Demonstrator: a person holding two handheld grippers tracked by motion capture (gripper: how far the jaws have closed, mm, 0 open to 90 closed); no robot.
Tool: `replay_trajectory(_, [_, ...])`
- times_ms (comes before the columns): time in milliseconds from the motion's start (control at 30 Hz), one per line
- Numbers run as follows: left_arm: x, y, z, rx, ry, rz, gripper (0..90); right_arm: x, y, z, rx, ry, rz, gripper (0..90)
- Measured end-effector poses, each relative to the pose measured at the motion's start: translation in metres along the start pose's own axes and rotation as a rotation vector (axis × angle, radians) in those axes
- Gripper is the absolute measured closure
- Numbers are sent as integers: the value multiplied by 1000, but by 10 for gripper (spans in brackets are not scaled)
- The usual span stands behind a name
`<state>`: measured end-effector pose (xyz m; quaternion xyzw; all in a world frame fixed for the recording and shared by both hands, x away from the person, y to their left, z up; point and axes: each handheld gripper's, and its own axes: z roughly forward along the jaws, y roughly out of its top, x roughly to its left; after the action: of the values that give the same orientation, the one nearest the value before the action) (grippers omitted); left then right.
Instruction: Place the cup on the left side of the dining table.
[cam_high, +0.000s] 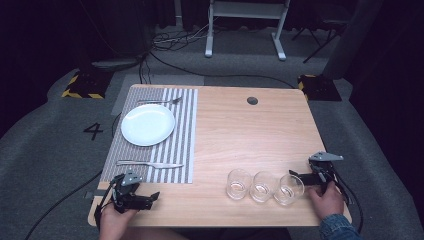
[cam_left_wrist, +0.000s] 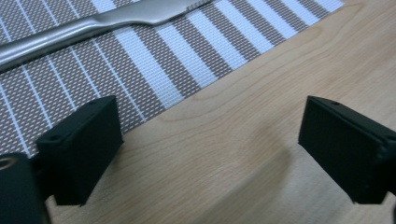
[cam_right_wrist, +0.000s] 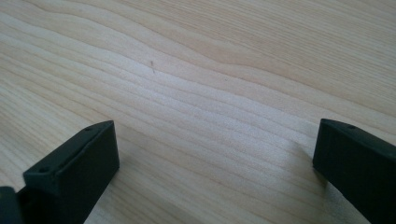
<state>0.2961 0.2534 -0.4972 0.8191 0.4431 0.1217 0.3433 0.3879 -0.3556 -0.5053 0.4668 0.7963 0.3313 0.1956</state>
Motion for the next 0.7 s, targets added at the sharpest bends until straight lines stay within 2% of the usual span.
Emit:
replay_trajectory(100, [-2,2,-5,-9,-4,13,108,0,0,0,0,0,0,6])
replay_trajectory(167, [-4,5,-9,-20,-18,2,117,0,0,0,0,0,0,6])
replay_trajectory(200, [-3,8,-14,-21,-74,-32,153,0,0,0,0,0,0,7])
replay_trajectory(233, [-3,8,-14,-21,-74,-32,152,0,0,0,0,0,0,6])
replay_trajectory(267, [-3,11,-18,-34,-105,-60,152,0,0,0,0,0,0,6])
replay_trajectory(300, [-3,11,-18,-34,-105,-60,152,0,0,0,0,0,0,6])
replay_trajectory(400, [-6,16,-28,-78,-101,-58,154,0,0,0,0,0,0,7])
replay_trajectory(467, [-10,19,-34,-105,-77,-50,155,0,0,0,0,0,0,7])
replay_trajectory(600, [-18,31,-42,-125,-36,-42,173,0,0,0,0,0,1,6])
replay_trajectory(700, [-22,40,-47,-146,-40,-42,179,0,0,0,0,0,0,7])
